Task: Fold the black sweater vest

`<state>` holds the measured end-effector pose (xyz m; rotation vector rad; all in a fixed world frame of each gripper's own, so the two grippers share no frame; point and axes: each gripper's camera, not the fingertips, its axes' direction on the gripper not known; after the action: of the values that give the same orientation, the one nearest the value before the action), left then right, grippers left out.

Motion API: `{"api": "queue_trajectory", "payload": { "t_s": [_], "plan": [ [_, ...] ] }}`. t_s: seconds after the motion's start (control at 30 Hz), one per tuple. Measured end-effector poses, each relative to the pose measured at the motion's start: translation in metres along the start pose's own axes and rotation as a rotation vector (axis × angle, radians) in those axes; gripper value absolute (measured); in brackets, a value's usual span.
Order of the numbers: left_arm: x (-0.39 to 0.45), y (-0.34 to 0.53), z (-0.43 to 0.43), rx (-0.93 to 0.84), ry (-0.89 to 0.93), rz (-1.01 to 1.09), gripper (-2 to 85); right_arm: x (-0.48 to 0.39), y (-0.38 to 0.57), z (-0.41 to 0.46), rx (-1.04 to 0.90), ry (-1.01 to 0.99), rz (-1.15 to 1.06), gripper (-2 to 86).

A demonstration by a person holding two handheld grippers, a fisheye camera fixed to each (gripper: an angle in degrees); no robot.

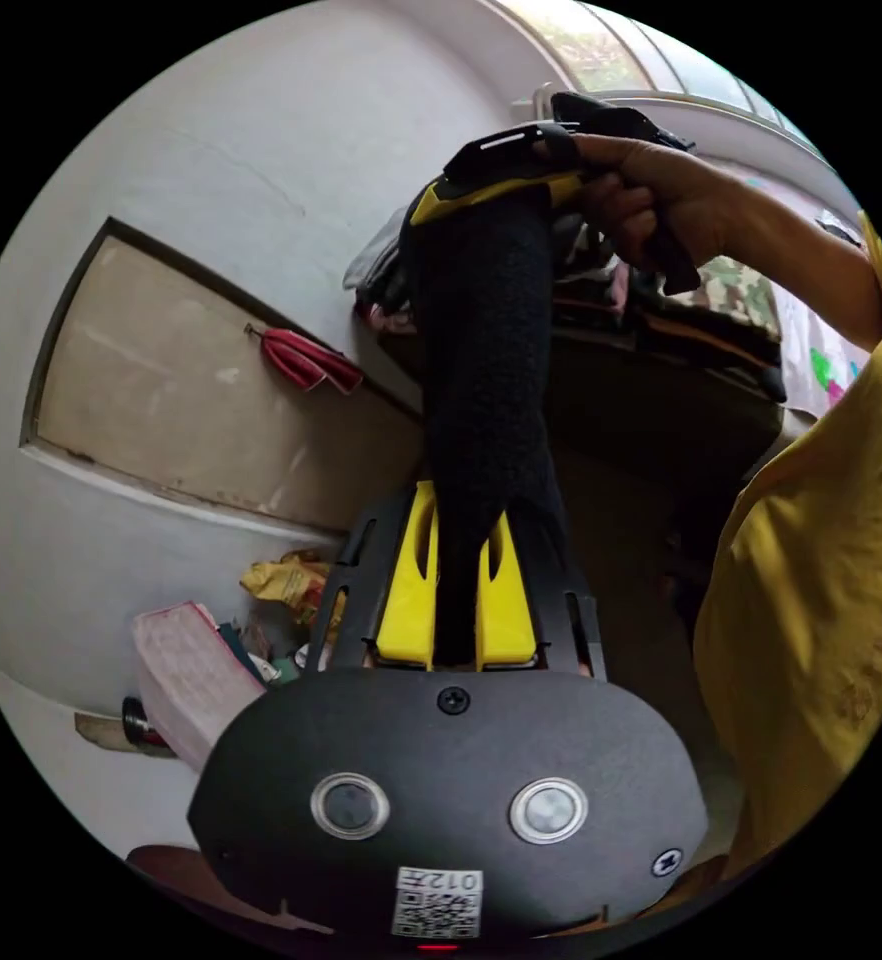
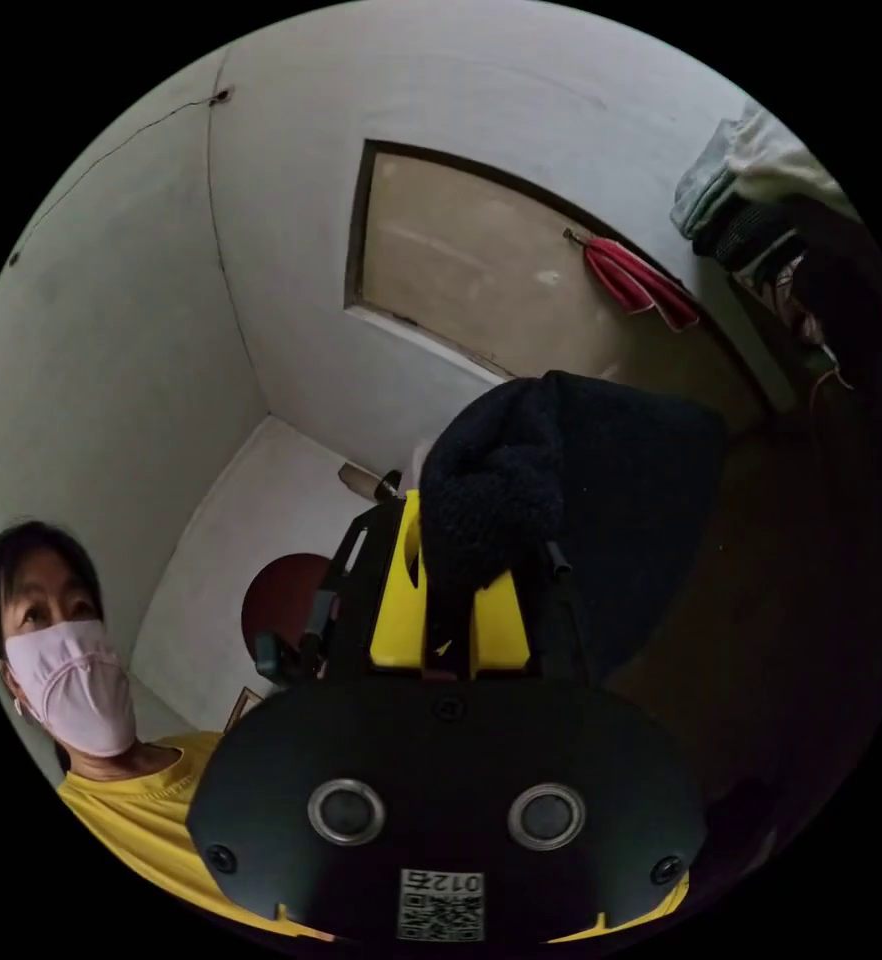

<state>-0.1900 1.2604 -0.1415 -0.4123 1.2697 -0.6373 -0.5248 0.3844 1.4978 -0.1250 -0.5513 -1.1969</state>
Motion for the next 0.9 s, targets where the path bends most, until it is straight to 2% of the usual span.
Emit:
{"api": "queue_trajectory", "payload": {
  "t_s": [0.17,0.33,0.43,0.6,0.9],
  "plan": [
    [-0.087,-0.029,0.032,-0.065,-0.030,-0.045,0.2,0.036,-0.087,0.091,-0.125,-0.054,0.029,0.3],
    [-0.179,-0.122,0.044,-0.037,-0.178,0.005,0.2,0.031,-0.198,0.119,-0.168,-0.044,-0.073,0.3],
    [-0.225,-0.193,0.040,0.020,-0.256,0.053,0.2,0.011,-0.267,0.113,-0.138,0.003,-0.146,0.4],
    [-0.290,-0.300,0.045,0.140,-0.278,0.110,0.2,-0.007,-0.364,0.094,-0.022,0.084,-0.203,0.4],
    [-0.370,-0.471,0.101,0.282,-0.200,0.316,0.3,0.027,-0.473,0.071,0.208,0.256,-0.092,0.4]
  ]
}}
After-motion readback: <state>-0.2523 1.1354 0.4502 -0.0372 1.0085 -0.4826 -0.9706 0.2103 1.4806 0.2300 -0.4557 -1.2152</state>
